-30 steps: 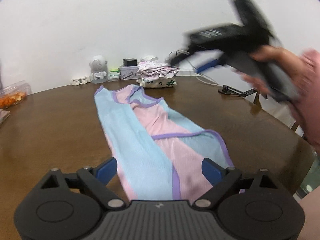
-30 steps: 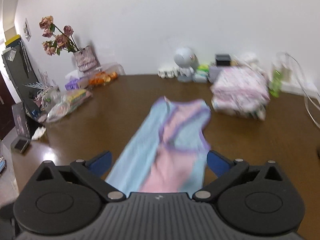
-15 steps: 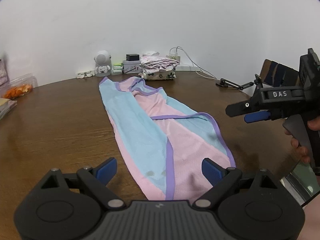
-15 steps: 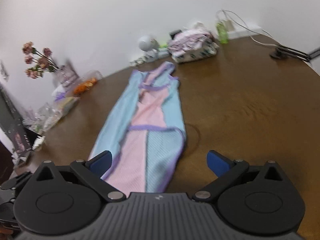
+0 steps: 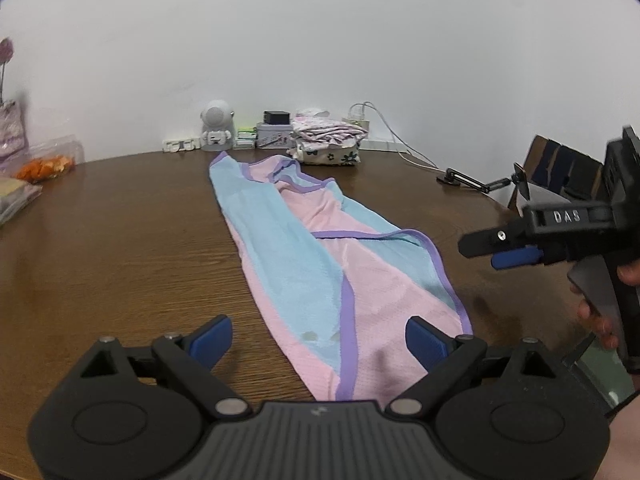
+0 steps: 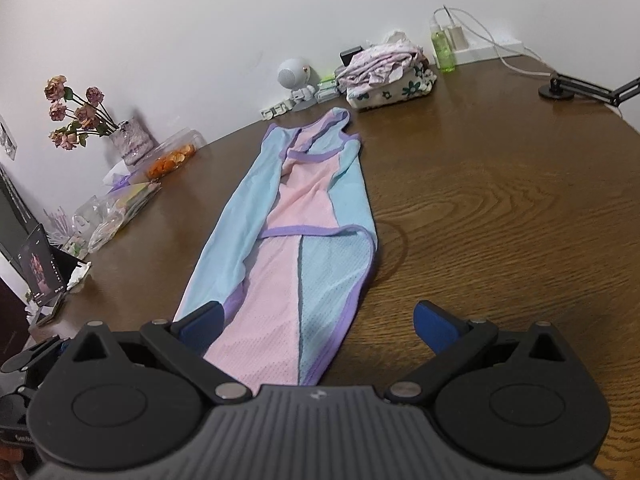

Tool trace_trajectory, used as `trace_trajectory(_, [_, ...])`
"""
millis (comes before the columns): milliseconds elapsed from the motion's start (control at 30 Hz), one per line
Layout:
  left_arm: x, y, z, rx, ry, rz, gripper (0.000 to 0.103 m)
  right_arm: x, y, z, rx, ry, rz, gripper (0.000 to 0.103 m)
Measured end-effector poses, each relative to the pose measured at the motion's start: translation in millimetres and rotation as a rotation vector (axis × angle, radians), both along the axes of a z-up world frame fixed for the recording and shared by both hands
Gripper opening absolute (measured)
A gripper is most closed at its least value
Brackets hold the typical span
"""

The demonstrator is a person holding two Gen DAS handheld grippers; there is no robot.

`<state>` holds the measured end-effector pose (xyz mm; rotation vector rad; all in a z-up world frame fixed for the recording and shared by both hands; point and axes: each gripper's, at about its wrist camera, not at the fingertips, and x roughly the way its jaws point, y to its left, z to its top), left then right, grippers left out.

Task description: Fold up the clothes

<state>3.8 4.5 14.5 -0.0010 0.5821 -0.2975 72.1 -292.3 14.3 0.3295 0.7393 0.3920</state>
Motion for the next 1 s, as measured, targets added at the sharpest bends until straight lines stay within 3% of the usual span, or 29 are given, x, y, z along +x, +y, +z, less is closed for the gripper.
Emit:
trace_trajectory(300, [58,19,20,-0.047,0.043,-0.003,0.092,16,-6,-8,-0.052,0.016,-0.073,0.101])
trace_trajectory(367, [84,18,30,-0.032,0.049,-0.017,0.089,22,-9,-9,-0.039,0.008,-0.078,0.093])
trace_trajectory(433, [112,14,41,-0.013,0.050,-0.036,0.076,28,-8,-9,-0.022,-0.017,-0.060,0.075])
trace_trajectory(500, [145,3,55,0.013,0.054,-0.069,0.068,37,-3,-10,-0.043,-0.017,-0.037,0.074])
trace_trajectory(567, [185,-14,67,0.044,0.067,-0.111,0.062,46,2,-14,-0.068,-0.007,-0.030,0.065])
trace_trajectory(600, [205,-23,71,0.062,0.081,-0.128,0.056,51,4,-16,-0.072,0.000,-0.027,0.057])
trace_trajectory(667, [245,-39,74,0.095,0.112,-0.146,0.053,58,6,-20,-0.073,0.003,-0.024,0.046])
trace_trajectory(733, [289,-59,74,0.137,0.149,-0.136,0.050,63,7,-21,-0.082,-0.004,-0.021,0.029])
trace_trajectory(867, [377,-87,59,0.196,0.232,-0.045,0.050,72,6,-23,-0.075,-0.006,-0.010,0.024])
trace_trajectory(1000, [430,-113,39,0.233,0.259,0.027,0.048,78,9,-23,-0.073,0.003,0.033,0.018])
